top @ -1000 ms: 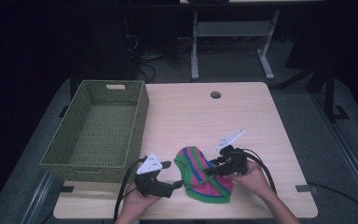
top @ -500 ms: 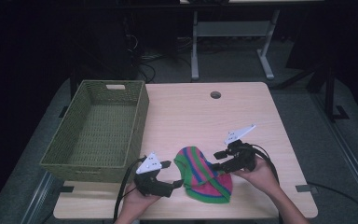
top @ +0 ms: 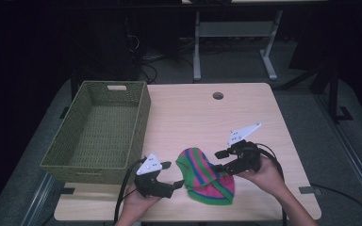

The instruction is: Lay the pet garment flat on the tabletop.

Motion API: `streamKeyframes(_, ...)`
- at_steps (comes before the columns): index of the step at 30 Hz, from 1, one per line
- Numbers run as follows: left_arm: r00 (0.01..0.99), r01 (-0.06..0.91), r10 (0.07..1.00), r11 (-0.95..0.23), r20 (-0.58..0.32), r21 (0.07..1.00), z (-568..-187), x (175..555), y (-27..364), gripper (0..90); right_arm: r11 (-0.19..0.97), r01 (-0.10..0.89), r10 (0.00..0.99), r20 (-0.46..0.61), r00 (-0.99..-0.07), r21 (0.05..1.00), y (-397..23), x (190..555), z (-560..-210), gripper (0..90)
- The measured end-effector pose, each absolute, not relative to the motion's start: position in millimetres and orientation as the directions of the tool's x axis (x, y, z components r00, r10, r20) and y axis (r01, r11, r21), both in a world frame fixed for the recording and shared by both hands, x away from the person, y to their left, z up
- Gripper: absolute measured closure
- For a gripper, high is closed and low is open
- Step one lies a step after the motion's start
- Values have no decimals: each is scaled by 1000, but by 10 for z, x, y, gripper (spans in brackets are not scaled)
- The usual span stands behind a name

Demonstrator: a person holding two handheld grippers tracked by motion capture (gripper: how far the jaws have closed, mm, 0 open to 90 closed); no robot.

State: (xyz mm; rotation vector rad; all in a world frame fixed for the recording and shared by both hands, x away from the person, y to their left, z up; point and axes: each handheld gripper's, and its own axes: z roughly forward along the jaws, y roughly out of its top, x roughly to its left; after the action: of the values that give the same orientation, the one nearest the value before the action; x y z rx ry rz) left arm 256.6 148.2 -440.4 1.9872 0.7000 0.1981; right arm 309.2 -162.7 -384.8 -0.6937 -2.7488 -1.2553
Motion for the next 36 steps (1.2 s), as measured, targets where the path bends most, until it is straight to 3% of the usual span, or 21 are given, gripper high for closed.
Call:
streamKeyframes(8,821,388,553,-353,-145,851,-4398,2564,1496,171,606,383,327,221,-919,697,-1465,3024,-3844,456)
streamKeyframes(17,820,391,553,-348,-151,852,-4396,2559,1502,171,672,346,270,219,-938,655,-1186,3032,-4064,510)
streamKeyframes(28,820,394,551,-346,-156,851,-4394,2556,1500,171,696,373,279,247,-928,614,-1067,3105,-4331,535)
streamKeyframes(36,822,393,548,-348,-155,851,-4394,2556,1497,171,730,349,284,204,-937,587,-1005,3060,-4473,533)
